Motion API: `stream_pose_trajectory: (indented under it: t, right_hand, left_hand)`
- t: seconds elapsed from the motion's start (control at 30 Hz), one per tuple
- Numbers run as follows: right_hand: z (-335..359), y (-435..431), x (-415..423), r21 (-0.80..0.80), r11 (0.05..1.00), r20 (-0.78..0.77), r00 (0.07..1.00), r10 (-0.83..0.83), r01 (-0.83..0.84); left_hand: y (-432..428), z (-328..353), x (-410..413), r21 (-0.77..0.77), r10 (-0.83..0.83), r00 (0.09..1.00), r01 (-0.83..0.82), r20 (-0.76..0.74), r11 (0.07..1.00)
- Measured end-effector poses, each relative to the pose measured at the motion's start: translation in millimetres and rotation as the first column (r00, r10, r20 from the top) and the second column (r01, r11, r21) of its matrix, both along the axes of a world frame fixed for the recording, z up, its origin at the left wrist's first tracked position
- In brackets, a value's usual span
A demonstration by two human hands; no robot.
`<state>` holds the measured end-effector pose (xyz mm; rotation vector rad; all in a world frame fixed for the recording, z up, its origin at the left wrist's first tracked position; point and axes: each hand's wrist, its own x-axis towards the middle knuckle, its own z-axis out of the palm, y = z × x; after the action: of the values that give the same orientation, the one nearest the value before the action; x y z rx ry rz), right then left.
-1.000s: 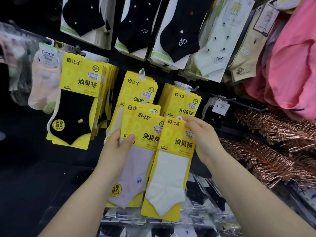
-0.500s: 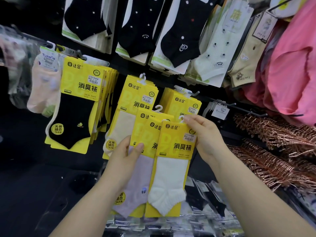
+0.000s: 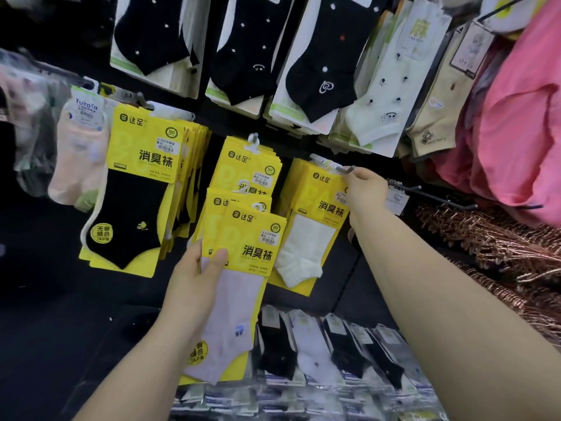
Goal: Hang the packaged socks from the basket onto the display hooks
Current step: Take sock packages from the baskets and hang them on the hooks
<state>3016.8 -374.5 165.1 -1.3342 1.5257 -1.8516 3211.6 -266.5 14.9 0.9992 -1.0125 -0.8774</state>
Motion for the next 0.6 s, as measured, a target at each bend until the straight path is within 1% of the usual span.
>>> stream_pose_trajectory:
  t: [0.07, 0.13, 0.17, 0.2, 0.23, 0.27, 0.3, 0.33, 0.37, 0.4, 0.5, 0.6]
  right_hand:
    - [-4.8, -0.2, -2.8, 0.016, 0.992, -0.064, 0.991, -0.120, 0.121]
    - [-14.6, 8.9, 1.2, 0.000, 0.967, -0.176, 0.952, -0.252, 0.256]
    - [-21.6, 17.7, 7.1, -0.050, 0.968, -0.236, 0.939, -0.252, 0.247]
    - [-29.2, 29.4, 14.6, -0.088, 0.983, -0.304, 0.936, -0.178, 0.159]
    - [-38.0, 41.8, 23.2, -0.081, 0.997, -0.370, 0.928, -0.044, 0.015]
    - [-46.9, 54.8, 32.0, -0.017, 0.991, -0.424, 0.899, 0.114, -0.134]
    - [-54.6, 65.3, 39.2, 0.064, 0.967, -0.449, 0.858, 0.249, -0.247]
    - [-61.4, 74.1, 43.9, 0.126, 0.941, -0.453, 0.825, 0.337, -0.315]
    - [-66.4, 79.9, 46.5, 0.155, 0.929, -0.445, 0.815, 0.370, -0.337]
    - [-68.5, 84.1, 47.3, 0.158, 0.930, -0.425, 0.828, 0.366, -0.331]
    - [-67.3, 89.2, 40.6, 0.121, 0.939, -0.301, 0.890, 0.343, -0.322]
    - [-68.0, 93.3, 33.0, 0.092, 0.928, -0.222, 0.901, 0.372, -0.360]
  left_hand:
    - [0.8, 0.5, -0.1, 0.006, -0.029, 0.999, 0.029, -0.030, 1.000]
    - [0.8, 0.1, -0.7, 0.004, -0.068, 0.997, 0.068, -0.048, 0.998]
    - [0.6, 0.2, -1.5, 0.001, -0.090, 0.995, 0.090, -0.050, 0.996]
    - [0.4, 0.4, -2.6, -0.002, -0.113, 0.992, 0.113, -0.050, 0.994]
    - [0.3, 1.0, -4.4, -0.004, -0.133, 0.990, 0.133, -0.047, 0.991]
    - [0.6, 1.5, -6.3, -0.005, -0.144, 0.988, 0.144, -0.049, 0.990]
    - [0.4, 1.5, -8.1, -0.007, -0.141, 0.988, 0.141, -0.054, 0.990]
    - [0.5, 1.6, -9.6, -0.011, -0.127, 0.990, 0.127, -0.057, 0.992]
    - [0.6, 1.2, -10.6, -0.011, -0.106, 0.993, 0.105, -0.053, 0.994]
    - [1.2, 0.9, -11.3, -0.008, -0.086, 0.995, 0.086, -0.045, 0.996]
    - [2.2, 0.4, -12.6, -0.018, -0.055, 0.998, 0.054, -0.021, 0.998]
    - [1.6, 1.2, -14.8, -0.027, -0.052, 0.999, 0.052, 0.000, 0.998]
